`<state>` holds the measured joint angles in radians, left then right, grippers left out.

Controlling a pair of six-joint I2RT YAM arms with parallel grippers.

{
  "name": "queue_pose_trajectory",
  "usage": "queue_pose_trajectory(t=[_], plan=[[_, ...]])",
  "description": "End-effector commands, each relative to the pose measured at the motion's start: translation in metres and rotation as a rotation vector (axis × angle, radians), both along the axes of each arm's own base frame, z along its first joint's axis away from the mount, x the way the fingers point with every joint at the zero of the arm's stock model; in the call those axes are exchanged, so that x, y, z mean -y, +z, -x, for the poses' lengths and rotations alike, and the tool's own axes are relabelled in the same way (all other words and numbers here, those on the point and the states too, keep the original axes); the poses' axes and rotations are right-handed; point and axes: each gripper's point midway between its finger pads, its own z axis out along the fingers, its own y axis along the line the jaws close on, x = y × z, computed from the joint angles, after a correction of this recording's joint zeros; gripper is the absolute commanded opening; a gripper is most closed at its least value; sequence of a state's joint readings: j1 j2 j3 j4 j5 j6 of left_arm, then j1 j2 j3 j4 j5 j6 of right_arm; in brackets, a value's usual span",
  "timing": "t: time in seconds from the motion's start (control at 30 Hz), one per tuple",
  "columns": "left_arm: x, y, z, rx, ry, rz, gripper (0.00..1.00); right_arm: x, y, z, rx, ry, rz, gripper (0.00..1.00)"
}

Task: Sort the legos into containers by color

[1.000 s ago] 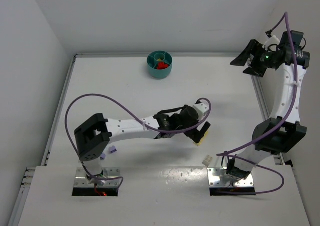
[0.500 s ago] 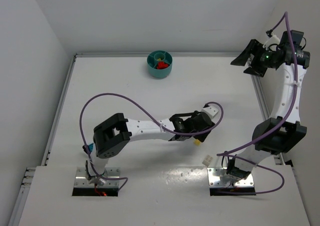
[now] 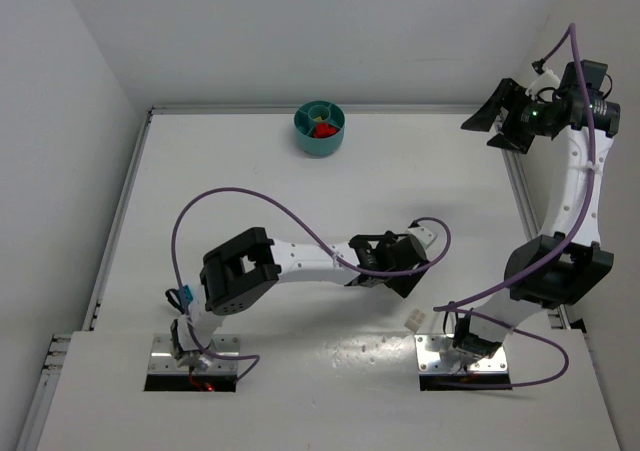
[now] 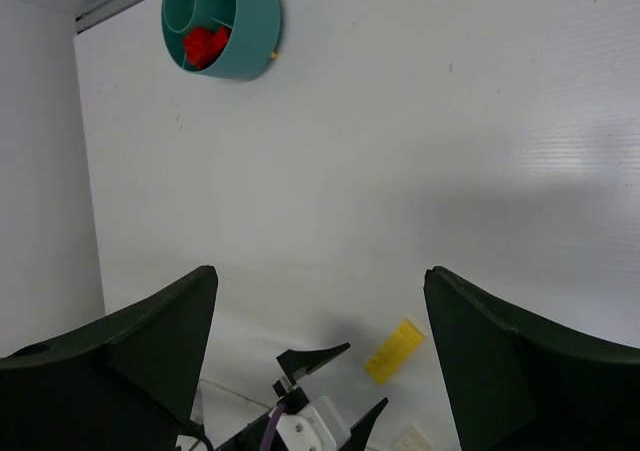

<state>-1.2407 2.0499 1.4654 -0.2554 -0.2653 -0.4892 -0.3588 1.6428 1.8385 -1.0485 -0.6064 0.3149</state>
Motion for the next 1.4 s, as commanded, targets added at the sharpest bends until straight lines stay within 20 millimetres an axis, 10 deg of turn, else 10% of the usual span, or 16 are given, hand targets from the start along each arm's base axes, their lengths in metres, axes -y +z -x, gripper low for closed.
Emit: queue_pose_trajectory(t=[0.0,0.4,0.87,1.2,1.37], plan=[[0.013,0.007,0.008,-0.019,-0.015,0.025,0.78,0.000,0.020,-0.001,0.062,0.000,0.004,0.85],[0.017,-0.027,0.011,-0.070,-0.017,-0.064,0.68,0.000,0.017,0.000,0.053,0.000,0.001,0.85],[-0.019,-0.042,-0.006,-0.170,0.099,-0.080,0.32,-0.001,0.007,-0.001,0.021,0.006,-0.019,0.85],[-0.057,0.011,-0.027,-0.073,0.117,0.041,0.21,-0.021,0.000,0.005,0.015,0.106,-0.124,0.85],[-0.076,0.069,-0.030,0.099,0.028,0.123,0.20,-0.038,-0.006,0.007,-0.001,0.185,-0.208,0.85]])
